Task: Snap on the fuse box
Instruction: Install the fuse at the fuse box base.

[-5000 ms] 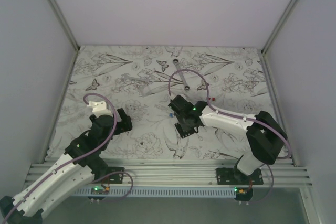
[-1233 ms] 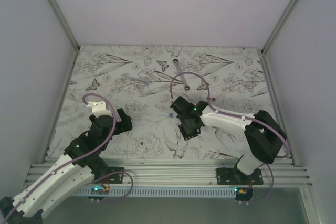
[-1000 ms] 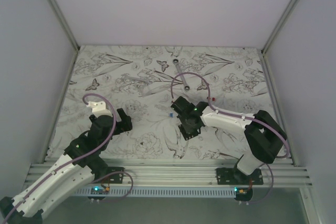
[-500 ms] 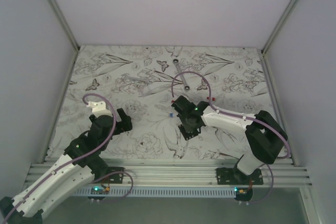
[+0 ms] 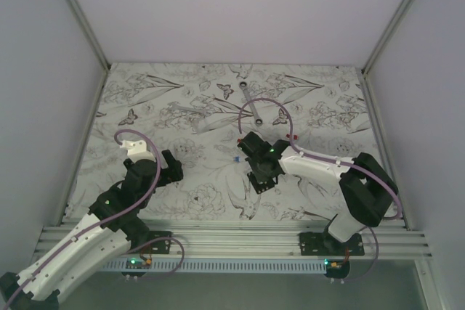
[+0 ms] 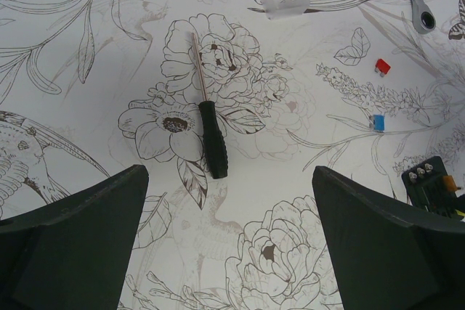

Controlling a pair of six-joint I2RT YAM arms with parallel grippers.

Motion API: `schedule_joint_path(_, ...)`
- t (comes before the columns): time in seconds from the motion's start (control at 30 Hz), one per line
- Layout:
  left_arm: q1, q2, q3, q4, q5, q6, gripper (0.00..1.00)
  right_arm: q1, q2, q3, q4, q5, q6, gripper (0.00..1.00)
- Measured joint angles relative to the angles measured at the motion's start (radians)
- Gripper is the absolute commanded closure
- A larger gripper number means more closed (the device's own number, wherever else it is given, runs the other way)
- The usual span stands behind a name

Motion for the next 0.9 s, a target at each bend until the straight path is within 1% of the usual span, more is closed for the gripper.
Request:
schedule_joint_path(0.47, 0.000, 0.000, 0.000, 0.000, 0.000, 0.000, 0.00, -0.007, 0.068, 0.045, -0.039, 0.003, -0.004, 1.00)
schedule_joint_path(0.77, 0.000, 0.000, 0.000, 0.000, 0.000, 0.000, 0.00, -0.062, 0.046, 0.007, 0.039, -0.057, -0.003, 1.00)
schedule_joint_path(0.8, 0.000, 0.000, 0.000, 0.000, 0.000, 0.000, 0.00, -0.063, 0.044, 0.005, 0.047, -0.057, -0.003, 0.99)
schedule_joint_path(0.9, 0.000, 0.000, 0.000, 0.000, 0.000, 0.000, 0.00, -0.057, 0.033, 0.001, 0.060, -0.054, -0.004, 0.92)
